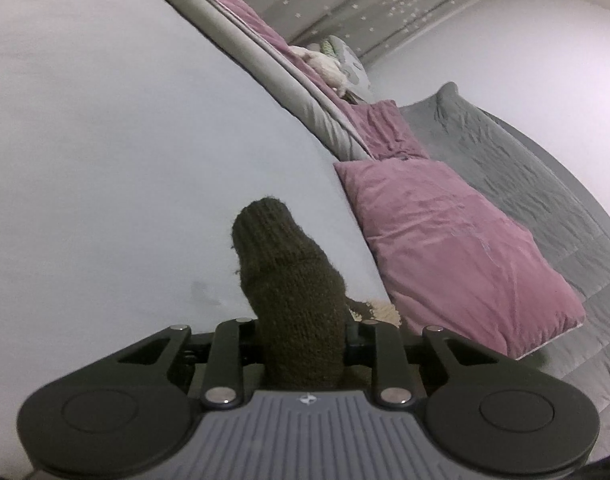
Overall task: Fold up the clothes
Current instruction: 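Carry the sweater bundle with both grippers toward the pink pillows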
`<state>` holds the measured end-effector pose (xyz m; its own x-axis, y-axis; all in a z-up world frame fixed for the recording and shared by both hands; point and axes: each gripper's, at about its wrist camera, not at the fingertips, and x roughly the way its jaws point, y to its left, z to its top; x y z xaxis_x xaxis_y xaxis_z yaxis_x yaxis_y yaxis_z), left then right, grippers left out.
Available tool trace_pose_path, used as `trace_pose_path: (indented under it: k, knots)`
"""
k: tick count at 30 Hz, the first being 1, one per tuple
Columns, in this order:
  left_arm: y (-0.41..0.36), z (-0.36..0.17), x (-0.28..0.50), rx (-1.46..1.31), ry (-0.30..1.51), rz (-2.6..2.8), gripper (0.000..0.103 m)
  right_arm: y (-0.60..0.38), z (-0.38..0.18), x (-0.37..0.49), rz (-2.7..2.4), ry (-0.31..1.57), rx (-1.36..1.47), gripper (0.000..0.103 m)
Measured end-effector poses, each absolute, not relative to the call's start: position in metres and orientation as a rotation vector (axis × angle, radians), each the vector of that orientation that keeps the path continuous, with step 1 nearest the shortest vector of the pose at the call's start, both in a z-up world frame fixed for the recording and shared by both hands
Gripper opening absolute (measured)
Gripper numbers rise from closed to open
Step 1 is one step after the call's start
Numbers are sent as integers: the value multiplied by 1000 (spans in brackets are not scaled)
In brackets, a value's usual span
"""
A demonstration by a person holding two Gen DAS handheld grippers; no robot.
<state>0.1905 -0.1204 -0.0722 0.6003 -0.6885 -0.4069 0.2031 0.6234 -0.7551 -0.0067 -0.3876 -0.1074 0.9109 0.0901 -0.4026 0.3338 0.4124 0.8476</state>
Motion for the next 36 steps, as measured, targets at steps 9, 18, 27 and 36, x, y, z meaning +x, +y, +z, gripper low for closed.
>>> trace_pose_path:
  k: [9, 18, 27, 36]
  knots:
    - [-165, -62, 183, -701, 767, -639, 24, -412, -100, -34, -229, 367, 1123, 36]
    - [-226, -52, 168, -671, 784, -727, 24, -442, -85, -71, -312, 295, 1084, 36]
    - [-296, -46, 156, -626, 813, -827, 24, -483, -83, -114, -402, 229, 1082, 36]
    - [-361, -54, 143, -600, 853, -914, 24, -521, -84, -155, -509, 184, 1067, 36]
